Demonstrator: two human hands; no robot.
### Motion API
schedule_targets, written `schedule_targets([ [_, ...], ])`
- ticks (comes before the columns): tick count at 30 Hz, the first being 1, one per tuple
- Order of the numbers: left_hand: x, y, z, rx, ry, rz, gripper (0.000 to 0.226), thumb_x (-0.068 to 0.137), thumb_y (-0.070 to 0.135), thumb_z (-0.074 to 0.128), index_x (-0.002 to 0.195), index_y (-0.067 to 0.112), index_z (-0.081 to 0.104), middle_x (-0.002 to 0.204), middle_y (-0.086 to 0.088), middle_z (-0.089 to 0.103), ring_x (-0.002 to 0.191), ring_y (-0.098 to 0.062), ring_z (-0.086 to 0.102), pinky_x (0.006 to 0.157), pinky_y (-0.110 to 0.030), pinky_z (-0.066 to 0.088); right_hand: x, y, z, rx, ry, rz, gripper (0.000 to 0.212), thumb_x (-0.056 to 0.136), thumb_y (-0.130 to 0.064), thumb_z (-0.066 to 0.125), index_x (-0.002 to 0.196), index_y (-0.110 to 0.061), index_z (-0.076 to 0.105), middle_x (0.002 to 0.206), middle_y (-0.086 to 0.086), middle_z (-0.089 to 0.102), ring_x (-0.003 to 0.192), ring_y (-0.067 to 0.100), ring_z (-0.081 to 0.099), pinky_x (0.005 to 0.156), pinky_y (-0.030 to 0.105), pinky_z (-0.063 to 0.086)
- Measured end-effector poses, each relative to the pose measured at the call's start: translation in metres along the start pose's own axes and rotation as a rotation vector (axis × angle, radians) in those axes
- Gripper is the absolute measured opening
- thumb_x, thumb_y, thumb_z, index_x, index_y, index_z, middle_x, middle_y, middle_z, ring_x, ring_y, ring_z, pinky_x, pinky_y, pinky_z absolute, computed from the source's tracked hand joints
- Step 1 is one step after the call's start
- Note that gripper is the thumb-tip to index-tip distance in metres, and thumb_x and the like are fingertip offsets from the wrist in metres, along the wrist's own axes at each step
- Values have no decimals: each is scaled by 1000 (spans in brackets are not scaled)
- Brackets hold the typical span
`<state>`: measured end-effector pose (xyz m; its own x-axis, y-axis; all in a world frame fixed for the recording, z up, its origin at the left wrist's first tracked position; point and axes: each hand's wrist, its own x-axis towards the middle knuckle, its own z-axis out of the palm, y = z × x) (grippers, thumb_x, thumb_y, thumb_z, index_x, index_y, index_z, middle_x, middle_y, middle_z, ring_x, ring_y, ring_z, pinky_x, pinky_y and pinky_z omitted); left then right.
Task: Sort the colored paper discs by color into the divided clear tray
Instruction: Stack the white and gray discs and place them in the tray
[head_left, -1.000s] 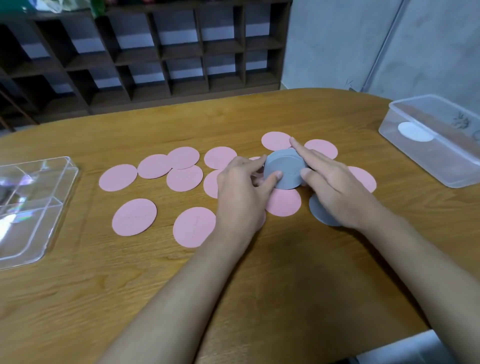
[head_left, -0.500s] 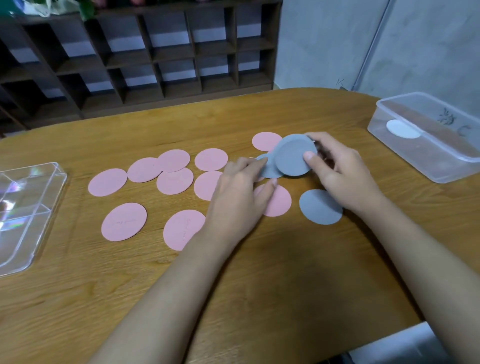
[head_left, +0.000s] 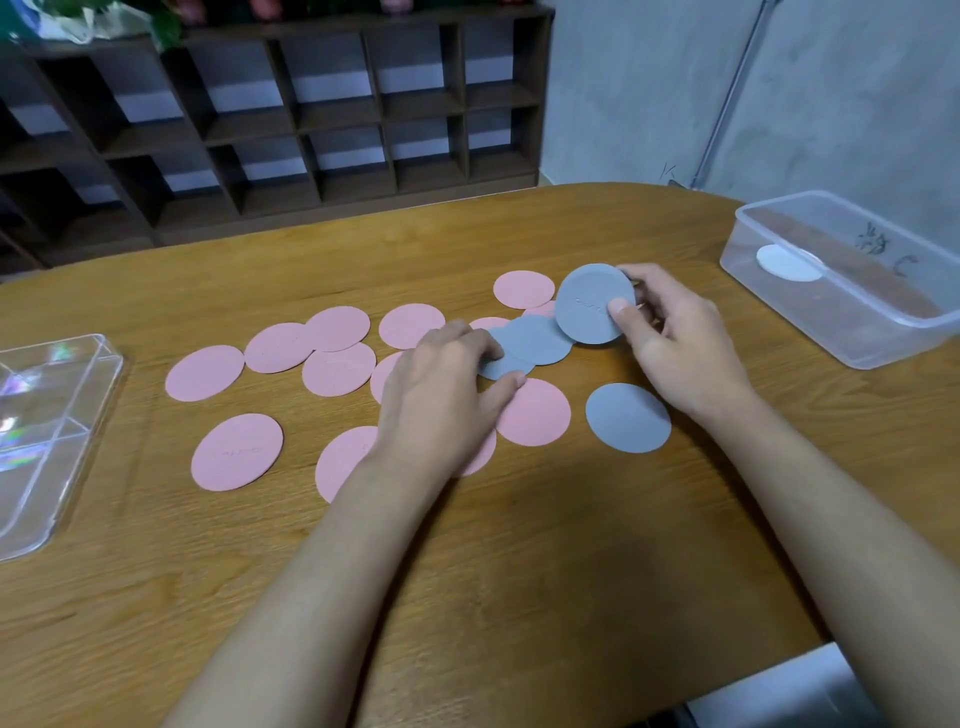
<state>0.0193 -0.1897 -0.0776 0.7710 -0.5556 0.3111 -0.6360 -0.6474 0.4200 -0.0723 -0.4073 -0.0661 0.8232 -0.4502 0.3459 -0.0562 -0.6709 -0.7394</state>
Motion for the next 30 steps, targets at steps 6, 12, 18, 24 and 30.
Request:
schedule_targets([
  [6,2,-4,-3,6,-16,-43,58,87,63,71,134,28,69,116,9,55,106,-17,59,79,-33,45,-2,-5,1,-13,-25,-10,27,104,-21,56,129,-27,63,93,3,67,75,0,52,68,8,39],
  [12,3,-4,-3,-12,-16,-60,56,85,60,74,129,26,69,127,8,65,121,-18,53,85,-33,41,-2,-5,2,-16,-31,-19,26,104,-20,57,129,-25,63,89,-6,64,75,-6,53,68,6,39],
  [18,3,-7,-3,-299,8,-129,58,74,41,91,127,28,70,120,9,54,115,-13,55,94,-30,44,-2,-4,5,-15,-38,-32,27,103,-19,58,129,-24,64,89,-3,65,75,-2,54,70,10,40],
  [24,8,-14,-10,-547,91,-221,43,84,7,83,118,31,73,116,8,66,83,-5,64,91,-32,58,-3,1,9,-3,-66,-43,27,103,-24,58,130,-30,63,93,7,67,83,22,63,83,50,53],
  [30,10,-15,-17,-790,135,-324,31,88,3,78,107,27,76,84,13,71,73,-4,64,73,-29,60,-2,1,12,51,-83,-34,33,104,-22,58,137,-26,63,96,10,67,82,26,62,85,48,52],
])
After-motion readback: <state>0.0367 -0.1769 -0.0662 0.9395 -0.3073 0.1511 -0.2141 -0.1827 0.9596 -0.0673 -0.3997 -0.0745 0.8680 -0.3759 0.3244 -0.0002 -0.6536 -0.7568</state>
